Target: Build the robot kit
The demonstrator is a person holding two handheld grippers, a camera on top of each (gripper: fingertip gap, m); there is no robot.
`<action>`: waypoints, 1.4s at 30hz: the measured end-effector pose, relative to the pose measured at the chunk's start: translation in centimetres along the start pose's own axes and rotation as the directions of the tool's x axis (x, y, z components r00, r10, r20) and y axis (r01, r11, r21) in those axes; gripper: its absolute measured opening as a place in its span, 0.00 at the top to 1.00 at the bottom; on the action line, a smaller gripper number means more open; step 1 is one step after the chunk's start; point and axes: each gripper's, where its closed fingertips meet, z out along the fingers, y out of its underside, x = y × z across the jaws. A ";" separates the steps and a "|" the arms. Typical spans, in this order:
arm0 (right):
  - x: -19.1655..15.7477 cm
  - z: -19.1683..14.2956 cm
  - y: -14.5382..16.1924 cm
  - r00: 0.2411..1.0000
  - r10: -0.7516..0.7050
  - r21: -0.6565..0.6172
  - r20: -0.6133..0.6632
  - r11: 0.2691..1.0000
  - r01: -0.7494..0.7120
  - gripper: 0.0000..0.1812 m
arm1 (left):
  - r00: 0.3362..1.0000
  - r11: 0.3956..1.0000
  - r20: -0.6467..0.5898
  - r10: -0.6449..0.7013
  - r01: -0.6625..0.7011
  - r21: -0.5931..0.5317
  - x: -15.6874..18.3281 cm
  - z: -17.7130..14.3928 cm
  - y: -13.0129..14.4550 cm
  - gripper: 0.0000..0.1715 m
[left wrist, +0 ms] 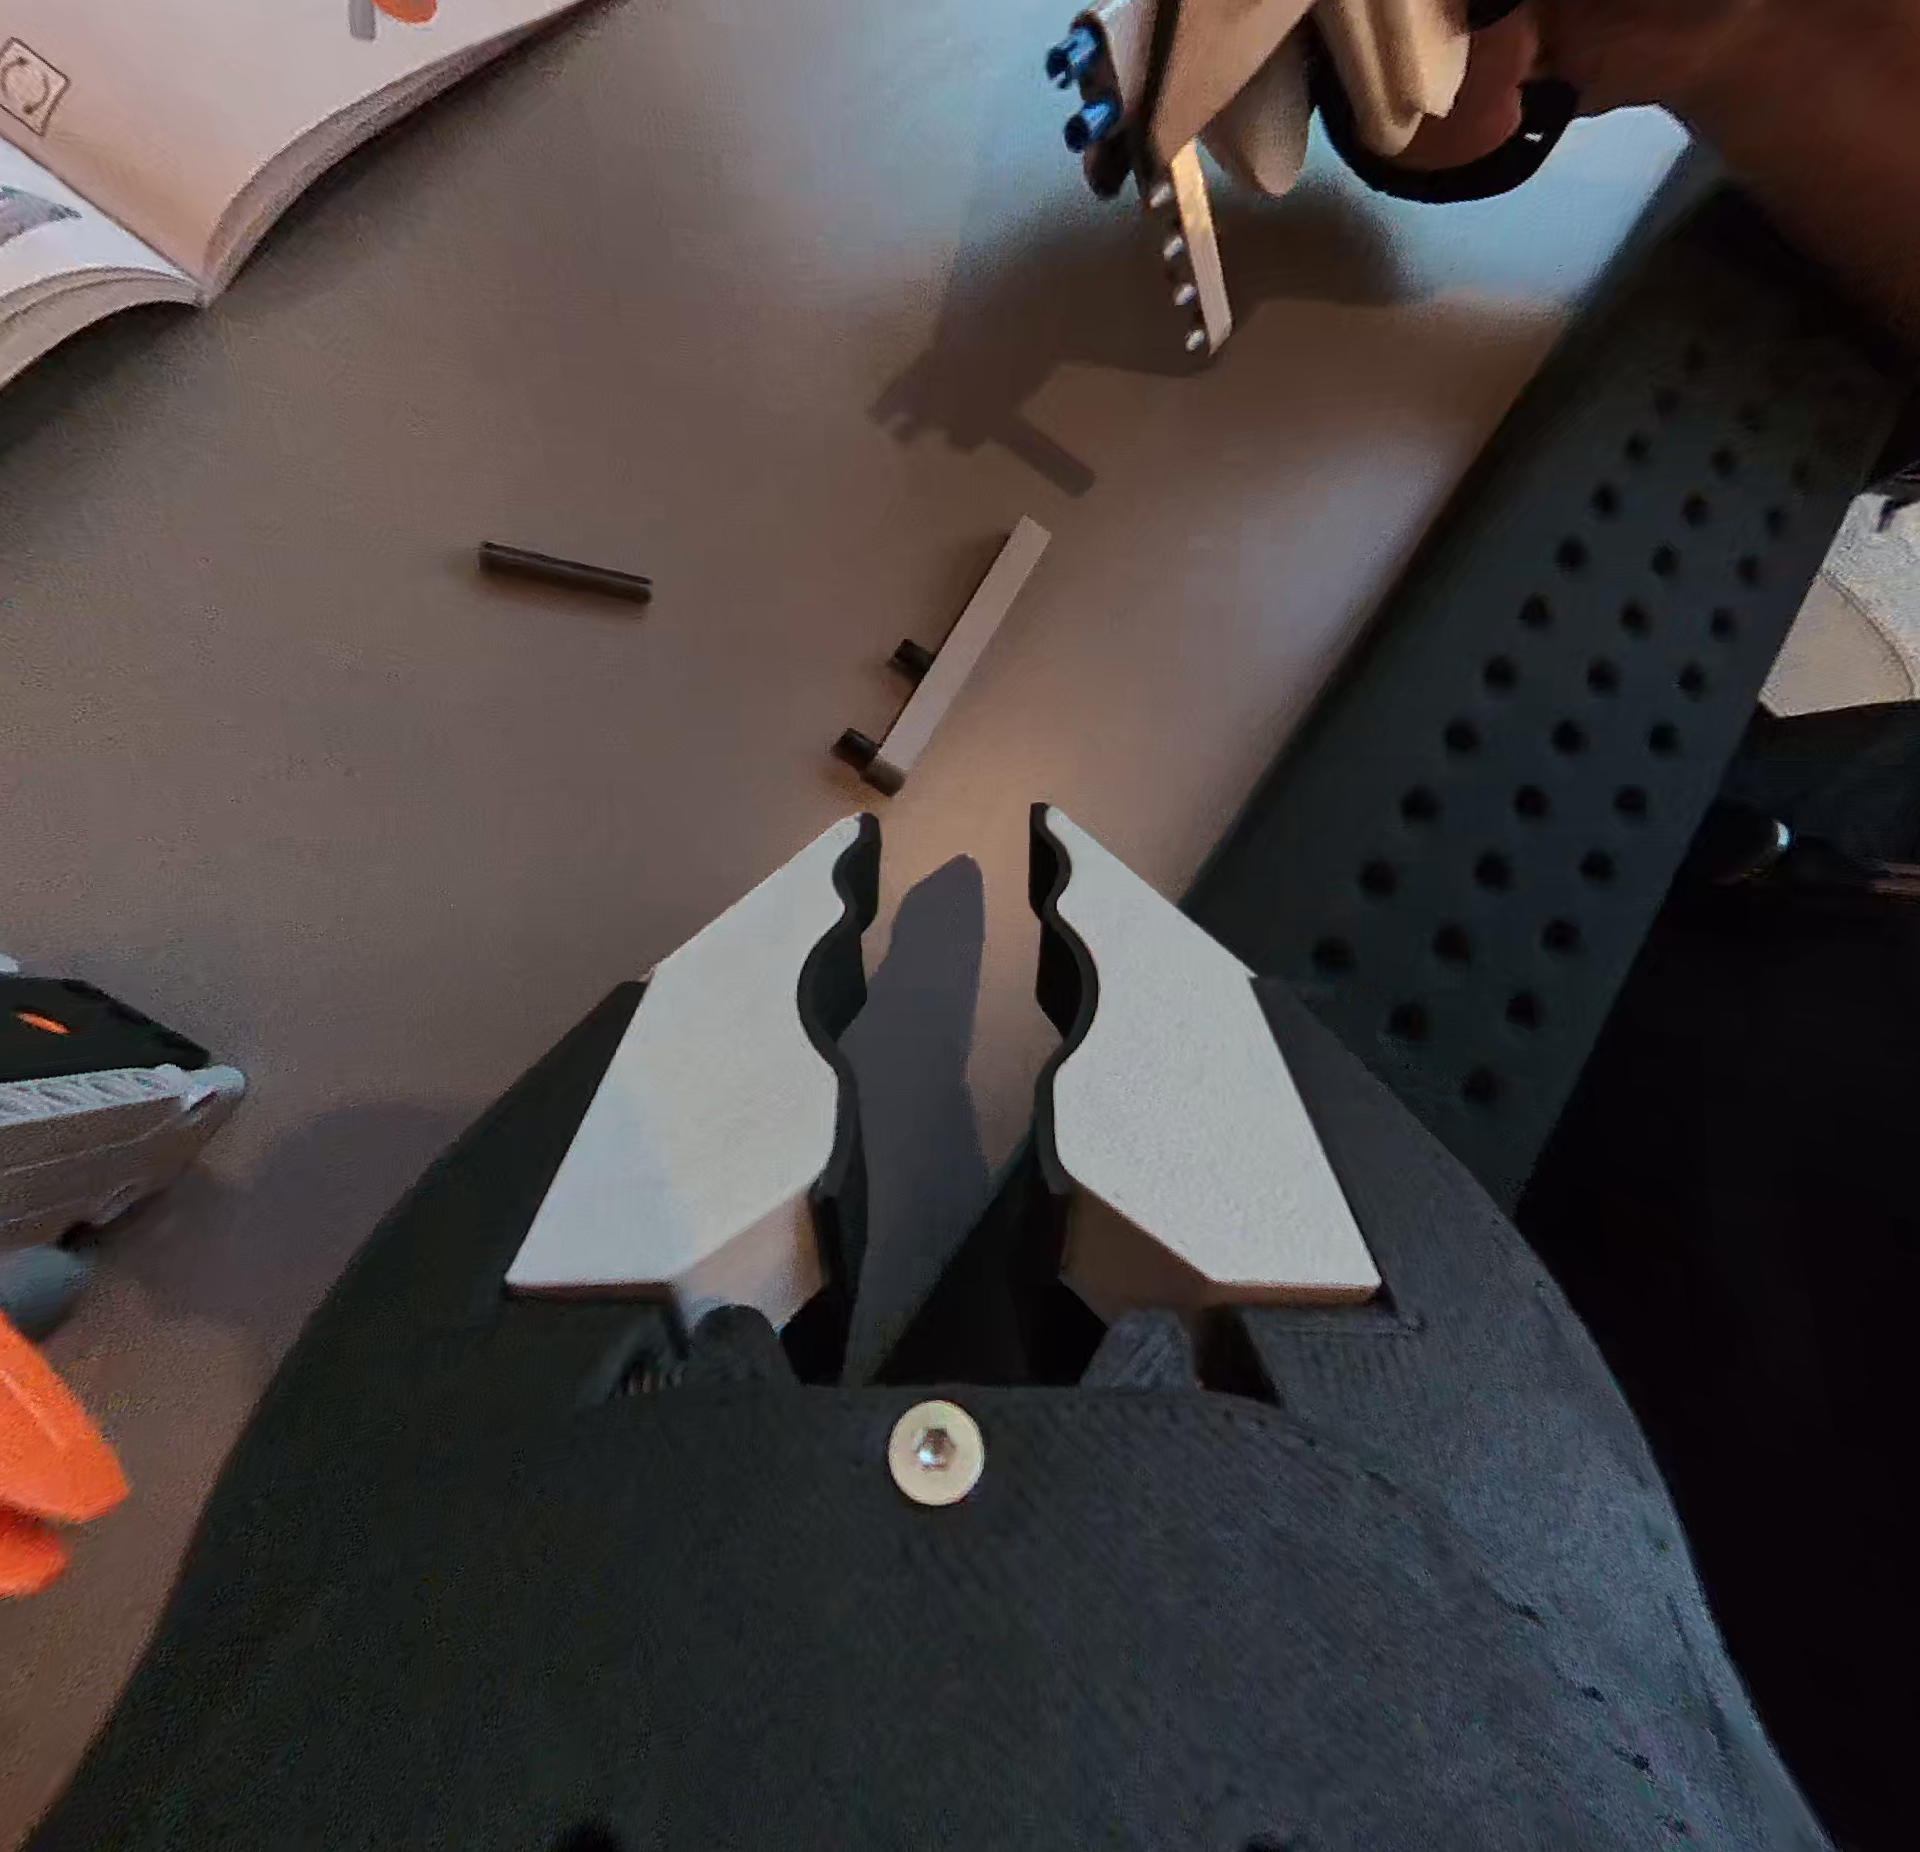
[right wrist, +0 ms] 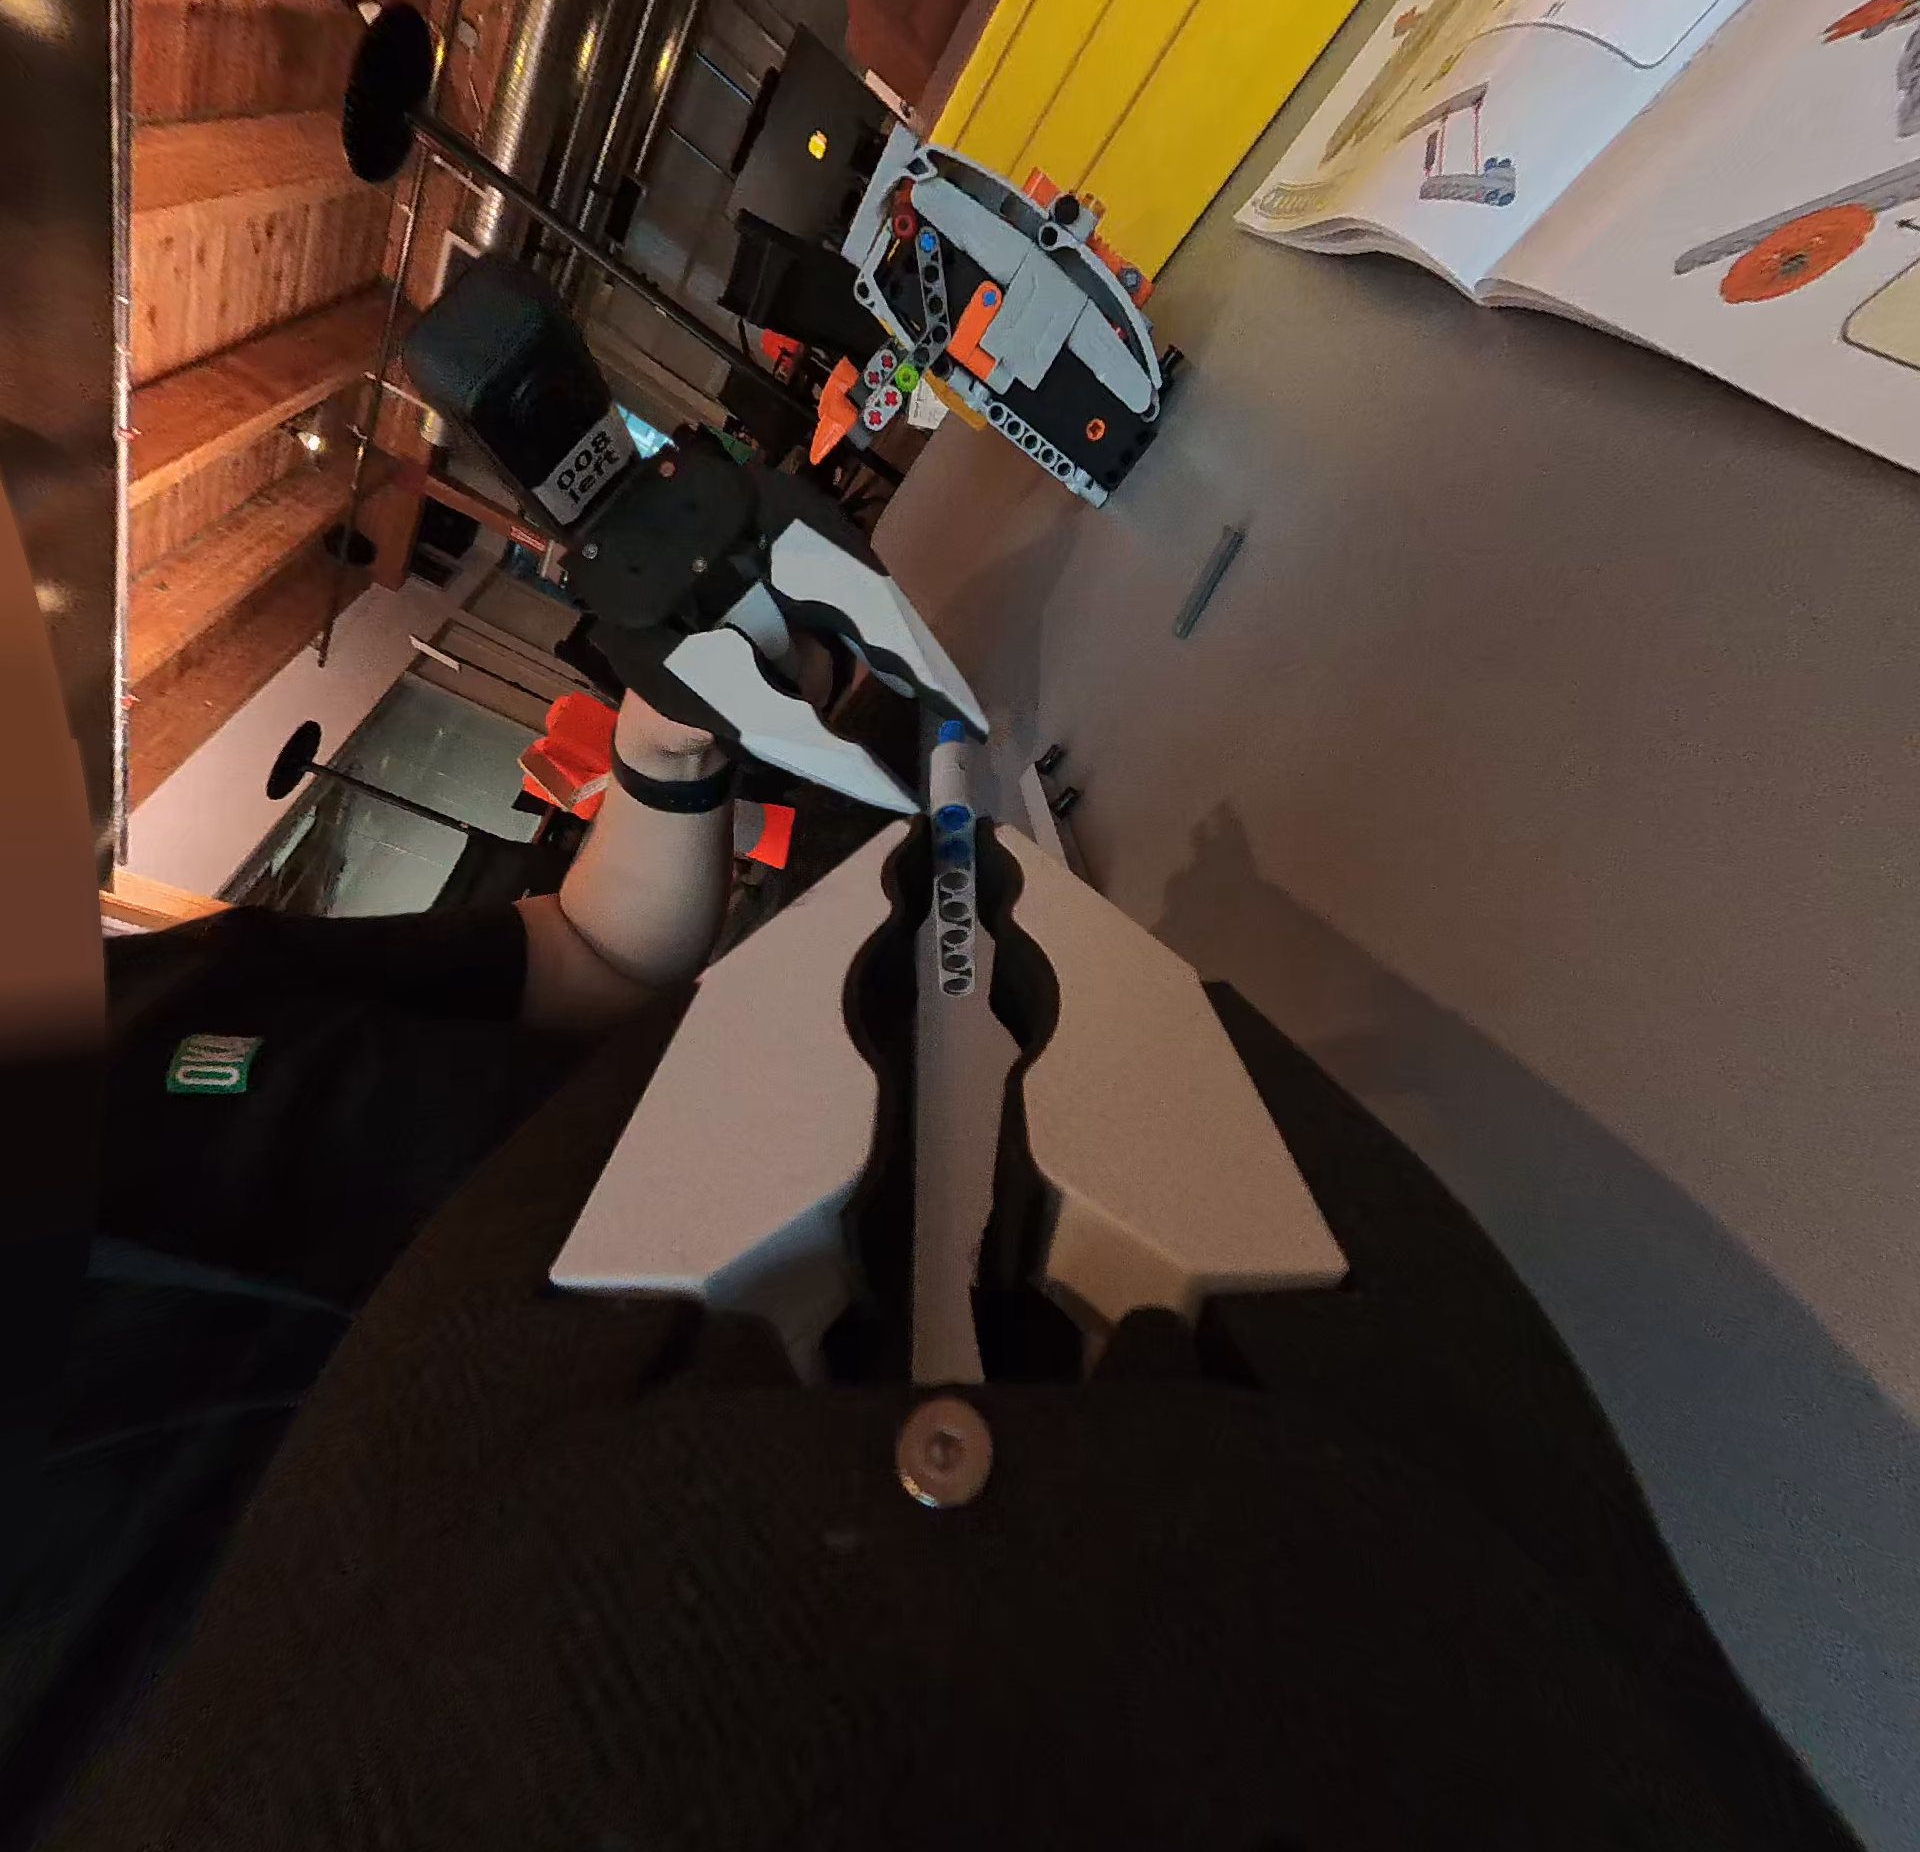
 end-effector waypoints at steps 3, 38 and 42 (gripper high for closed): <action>0.2 0.5 0.5 1.000 0.017 -0.031 0.000 0.999 -0.017 0.97 | 0.998 0.998 0.022 0.063 -0.063 0.018 -0.7 0.8 -0.3 0.84; -4.6 4.3 0.0 0.179 -0.881 -0.337 -0.438 0.346 0.876 0.97 | 0.980 0.770 -0.178 -0.088 0.180 0.613 3.6 -6.7 -8.9 0.66; -6.0 4.9 -0.9 0.142 -0.810 -0.290 -0.568 0.359 0.887 0.97 | 0.899 0.648 -0.303 -0.317 0.438 0.623 2.4 -5.5 -7.8 0.72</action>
